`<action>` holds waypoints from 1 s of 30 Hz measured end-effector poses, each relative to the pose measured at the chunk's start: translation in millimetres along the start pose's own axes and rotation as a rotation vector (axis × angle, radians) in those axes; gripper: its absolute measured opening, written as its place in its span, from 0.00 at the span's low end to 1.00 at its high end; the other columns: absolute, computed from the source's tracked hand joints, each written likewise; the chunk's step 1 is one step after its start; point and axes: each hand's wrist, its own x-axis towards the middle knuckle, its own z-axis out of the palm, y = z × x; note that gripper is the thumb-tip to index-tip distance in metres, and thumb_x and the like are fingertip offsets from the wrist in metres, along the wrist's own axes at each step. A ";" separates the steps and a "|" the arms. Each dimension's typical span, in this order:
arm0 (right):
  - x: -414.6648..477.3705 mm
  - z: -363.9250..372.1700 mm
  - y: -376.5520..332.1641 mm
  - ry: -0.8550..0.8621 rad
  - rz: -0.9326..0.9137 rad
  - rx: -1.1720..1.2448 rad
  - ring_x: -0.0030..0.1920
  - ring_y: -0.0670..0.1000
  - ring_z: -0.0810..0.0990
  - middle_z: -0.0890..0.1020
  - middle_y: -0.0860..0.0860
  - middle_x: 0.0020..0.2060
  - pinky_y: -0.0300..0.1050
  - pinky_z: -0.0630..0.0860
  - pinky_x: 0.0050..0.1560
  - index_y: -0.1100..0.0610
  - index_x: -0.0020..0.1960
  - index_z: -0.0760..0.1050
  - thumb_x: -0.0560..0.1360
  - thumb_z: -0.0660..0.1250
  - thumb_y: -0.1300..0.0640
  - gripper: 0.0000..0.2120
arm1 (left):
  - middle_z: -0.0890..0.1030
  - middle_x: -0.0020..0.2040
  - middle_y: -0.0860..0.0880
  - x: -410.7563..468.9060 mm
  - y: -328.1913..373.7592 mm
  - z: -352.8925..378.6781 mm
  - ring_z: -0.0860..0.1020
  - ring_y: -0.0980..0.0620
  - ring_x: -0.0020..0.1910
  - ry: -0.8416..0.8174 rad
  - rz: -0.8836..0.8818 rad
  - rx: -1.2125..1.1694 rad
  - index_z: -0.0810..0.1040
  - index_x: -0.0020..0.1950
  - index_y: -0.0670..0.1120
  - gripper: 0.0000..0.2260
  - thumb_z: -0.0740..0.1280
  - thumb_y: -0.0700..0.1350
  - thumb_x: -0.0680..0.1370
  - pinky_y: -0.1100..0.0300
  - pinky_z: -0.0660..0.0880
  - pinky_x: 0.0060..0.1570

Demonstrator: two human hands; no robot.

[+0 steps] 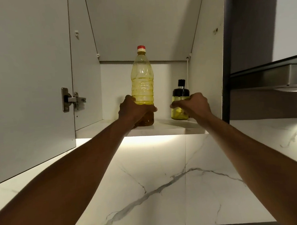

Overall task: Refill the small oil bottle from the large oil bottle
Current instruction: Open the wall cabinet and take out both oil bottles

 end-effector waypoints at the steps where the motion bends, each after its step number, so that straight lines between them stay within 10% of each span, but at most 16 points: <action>1: -5.9 -5.5 -2.7 -0.004 -0.013 0.014 0.50 0.56 0.86 0.85 0.54 0.50 0.56 0.86 0.55 0.57 0.61 0.79 0.64 0.84 0.44 0.31 | 0.85 0.51 0.54 -8.6 3.9 -4.2 0.85 0.51 0.49 0.004 0.013 -0.003 0.80 0.58 0.53 0.41 0.84 0.64 0.48 0.48 0.85 0.51; 13: -143.5 -93.9 -29.3 -0.187 -0.119 0.195 0.47 0.53 0.87 0.87 0.53 0.47 0.47 0.84 0.47 0.53 0.52 0.80 0.67 0.84 0.51 0.18 | 0.84 0.53 0.55 -171.0 38.8 -58.3 0.84 0.53 0.51 0.105 0.123 -0.042 0.75 0.63 0.53 0.37 0.86 0.59 0.59 0.53 0.83 0.48; 22: -255.6 -102.7 27.3 -0.275 -0.044 0.146 0.51 0.54 0.86 0.86 0.52 0.49 0.53 0.85 0.55 0.55 0.56 0.82 0.65 0.86 0.49 0.24 | 0.82 0.56 0.54 -295.2 -9.7 -66.0 0.81 0.49 0.55 0.096 0.078 0.117 0.73 0.67 0.53 0.39 0.86 0.60 0.61 0.52 0.80 0.55; 30: -339.6 -72.8 92.7 -0.317 0.003 0.040 0.47 0.49 0.81 0.83 0.50 0.50 0.35 0.72 0.41 0.58 0.63 0.78 0.68 0.84 0.49 0.29 | 0.82 0.51 0.60 -372.3 -88.2 -60.8 0.82 0.56 0.47 0.023 0.007 0.162 0.72 0.62 0.56 0.36 0.85 0.62 0.61 0.60 0.76 0.48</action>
